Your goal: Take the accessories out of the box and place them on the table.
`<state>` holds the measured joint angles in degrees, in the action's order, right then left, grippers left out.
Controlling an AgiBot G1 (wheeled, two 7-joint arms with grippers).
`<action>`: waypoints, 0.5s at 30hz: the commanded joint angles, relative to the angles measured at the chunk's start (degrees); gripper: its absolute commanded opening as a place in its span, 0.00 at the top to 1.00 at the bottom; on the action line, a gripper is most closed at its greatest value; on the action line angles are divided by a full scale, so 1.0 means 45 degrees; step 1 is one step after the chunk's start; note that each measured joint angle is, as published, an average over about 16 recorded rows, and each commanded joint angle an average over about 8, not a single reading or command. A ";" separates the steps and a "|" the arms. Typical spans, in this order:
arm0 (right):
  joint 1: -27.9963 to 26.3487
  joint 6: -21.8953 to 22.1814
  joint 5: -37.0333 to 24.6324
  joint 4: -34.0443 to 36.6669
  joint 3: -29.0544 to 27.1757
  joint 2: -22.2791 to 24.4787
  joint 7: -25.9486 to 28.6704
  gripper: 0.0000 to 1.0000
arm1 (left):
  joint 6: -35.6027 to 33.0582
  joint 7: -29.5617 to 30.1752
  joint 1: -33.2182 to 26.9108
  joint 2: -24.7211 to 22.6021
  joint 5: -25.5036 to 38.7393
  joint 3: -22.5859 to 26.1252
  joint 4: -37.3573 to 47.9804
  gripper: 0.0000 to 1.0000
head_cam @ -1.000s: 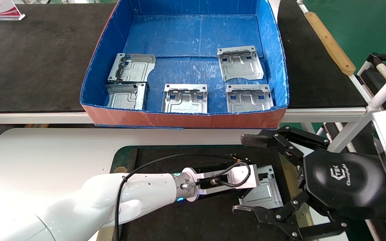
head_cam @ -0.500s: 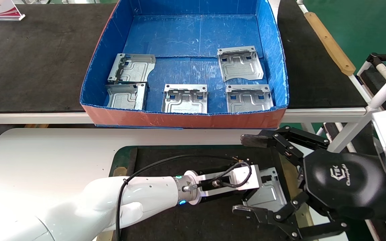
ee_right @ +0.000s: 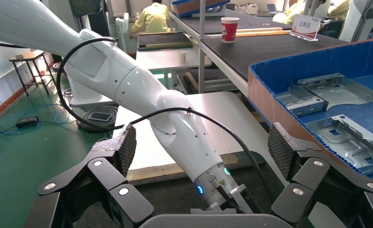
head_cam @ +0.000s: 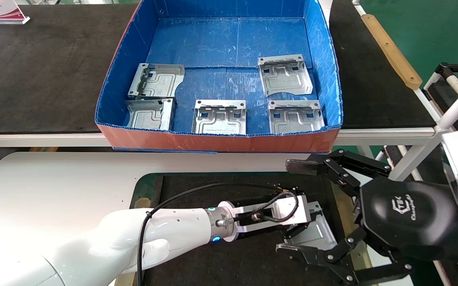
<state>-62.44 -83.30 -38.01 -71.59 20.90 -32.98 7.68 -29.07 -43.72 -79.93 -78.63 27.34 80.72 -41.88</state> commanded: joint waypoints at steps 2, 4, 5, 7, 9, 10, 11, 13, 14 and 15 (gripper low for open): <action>0.0000 0.0000 0.0000 0.0000 0.0000 0.0000 0.0000 0.00 | 0.0006 -0.0010 -0.0004 0.0001 0.0024 -0.0013 0.0003 0.00; 0.0000 0.0000 0.0000 0.0000 0.0000 0.0000 0.0000 0.00 | 0.0008 -0.0014 -0.0006 0.0001 0.0034 -0.0019 0.0004 0.00; 0.0000 0.0000 0.0000 0.0000 0.0000 0.0000 0.0000 0.00 | 0.0009 -0.0016 -0.0007 0.0001 0.0039 -0.0021 0.0005 0.00; 0.0000 -0.0001 0.0000 0.0000 0.0000 0.0000 0.0000 0.00 | 0.0010 -0.0019 -0.0010 0.0001 0.0050 -0.0023 0.0008 0.00; 0.0000 -0.0001 0.0000 0.0000 0.0000 0.0000 0.0000 0.00 | -0.0002 -0.0008 -0.0007 0.0012 0.0062 -0.0043 0.0002 0.00; 0.0000 -0.0001 0.0000 0.0000 0.0000 0.0000 0.0000 0.00 | -0.0021 0.0010 -0.0001 0.0027 0.0070 -0.0067 -0.0008 0.00; 0.0000 -0.0001 0.0000 0.0000 0.0000 0.0000 0.0000 0.00 | -0.0056 0.0043 0.0010 0.0054 0.0081 -0.0107 -0.0026 0.00; -0.0001 -0.0001 0.0000 0.0000 0.0000 0.0000 0.0000 0.00 | -0.0195 0.0178 0.0055 0.0162 0.0120 -0.0268 -0.0104 0.00; -0.0001 -0.0001 0.0000 0.0000 0.0000 0.0000 0.0000 0.00 | -0.0310 0.0288 0.0092 0.0251 0.0150 -0.0400 -0.0168 0.00; 0.0000 0.0000 0.0000 0.0000 0.0000 0.0000 0.0000 0.00 | -0.0446 0.0420 0.0138 0.0356 0.0184 -0.0557 -0.0244 0.00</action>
<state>-62.44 -83.30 -38.01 -71.59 20.90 -32.98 7.68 -31.90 -41.05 -79.04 -76.40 28.36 77.29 -43.44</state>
